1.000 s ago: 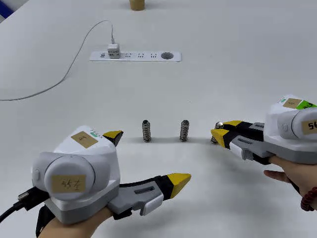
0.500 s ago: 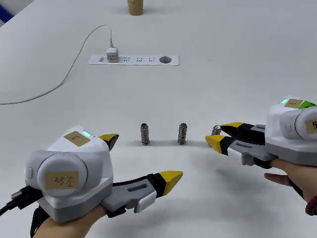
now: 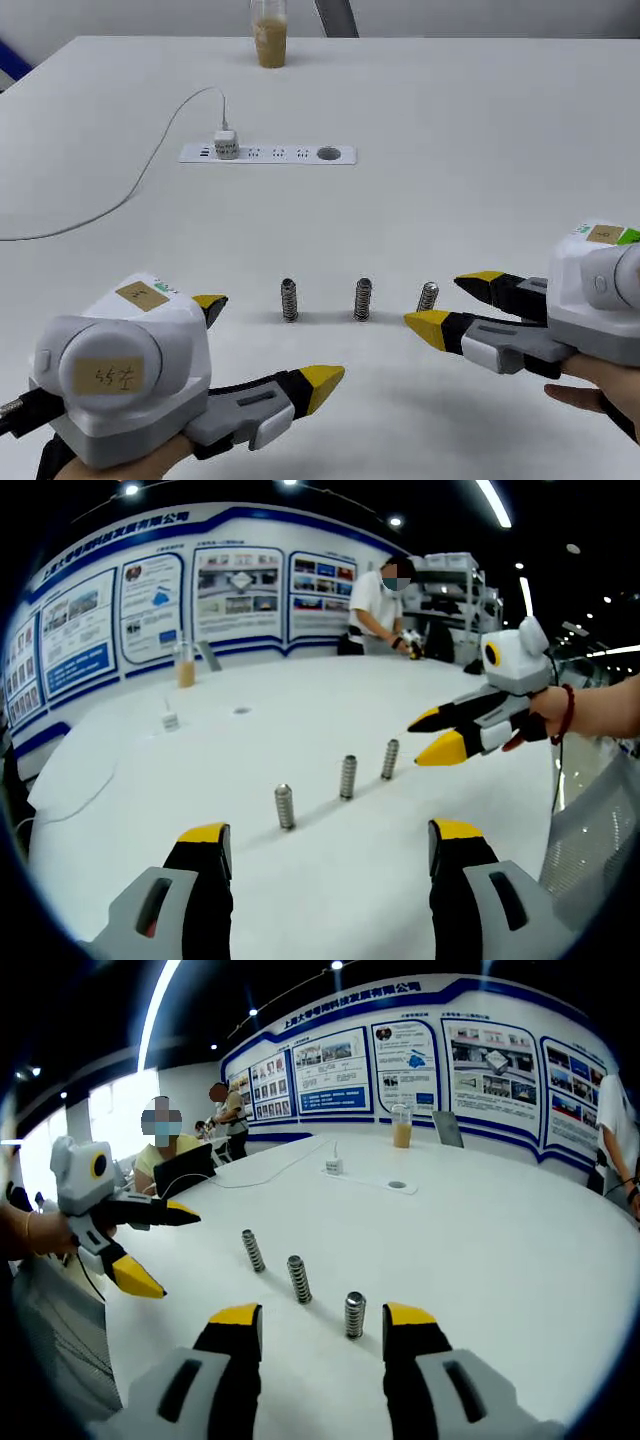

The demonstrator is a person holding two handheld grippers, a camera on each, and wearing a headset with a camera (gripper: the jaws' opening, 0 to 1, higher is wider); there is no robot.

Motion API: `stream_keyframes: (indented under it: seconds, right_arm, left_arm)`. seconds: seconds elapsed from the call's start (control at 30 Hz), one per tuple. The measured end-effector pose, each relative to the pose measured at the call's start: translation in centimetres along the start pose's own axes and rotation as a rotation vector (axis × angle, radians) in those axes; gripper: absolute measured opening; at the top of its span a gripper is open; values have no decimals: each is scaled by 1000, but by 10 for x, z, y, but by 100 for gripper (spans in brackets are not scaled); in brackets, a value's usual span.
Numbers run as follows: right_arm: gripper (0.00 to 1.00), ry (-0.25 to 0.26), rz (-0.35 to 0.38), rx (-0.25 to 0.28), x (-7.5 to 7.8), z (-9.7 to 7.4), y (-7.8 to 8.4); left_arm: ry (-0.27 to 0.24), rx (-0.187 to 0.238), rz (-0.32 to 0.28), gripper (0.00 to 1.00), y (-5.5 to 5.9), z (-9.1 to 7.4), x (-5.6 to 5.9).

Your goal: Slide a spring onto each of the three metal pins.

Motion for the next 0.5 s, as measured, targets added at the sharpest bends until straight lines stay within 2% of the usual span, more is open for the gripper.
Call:
stream_keyframes:
  seconds: [0.5]
  right_arm:
    - [60,12,14,0,-20,-20,4]
  left_arm:
    - [16,-25,8,82,0,-13,2]
Point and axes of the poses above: the centre of the closed fingertips' face, and the gripper's own axes: z roughly forward along the fingers, x roughly to its right, y roughly out of its underside, the point moved 6 cm from there along -z, roughly backward along the fingers, and after that the axes turned 1 degree about z, right-handed, at the moved point
